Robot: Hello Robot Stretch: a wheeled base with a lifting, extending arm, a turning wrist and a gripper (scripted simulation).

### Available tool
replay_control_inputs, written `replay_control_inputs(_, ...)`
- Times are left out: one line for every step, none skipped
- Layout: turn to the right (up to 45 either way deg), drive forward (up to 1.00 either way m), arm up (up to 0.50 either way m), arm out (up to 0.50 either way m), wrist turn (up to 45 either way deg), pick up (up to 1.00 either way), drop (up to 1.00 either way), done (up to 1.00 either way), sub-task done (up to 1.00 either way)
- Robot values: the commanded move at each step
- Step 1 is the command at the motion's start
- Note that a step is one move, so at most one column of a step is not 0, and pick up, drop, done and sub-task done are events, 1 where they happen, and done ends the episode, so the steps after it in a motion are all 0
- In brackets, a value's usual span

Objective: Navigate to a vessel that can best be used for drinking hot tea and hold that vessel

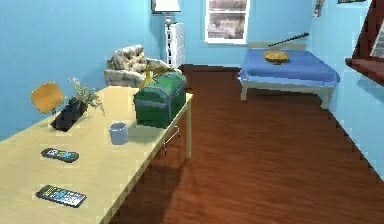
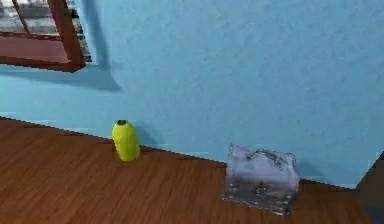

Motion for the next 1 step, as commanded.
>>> replay_control_inputs(0.0, 0.25, 0.0, 0.0, 0.0, 0.0, 0.0, 0.0, 0.0)
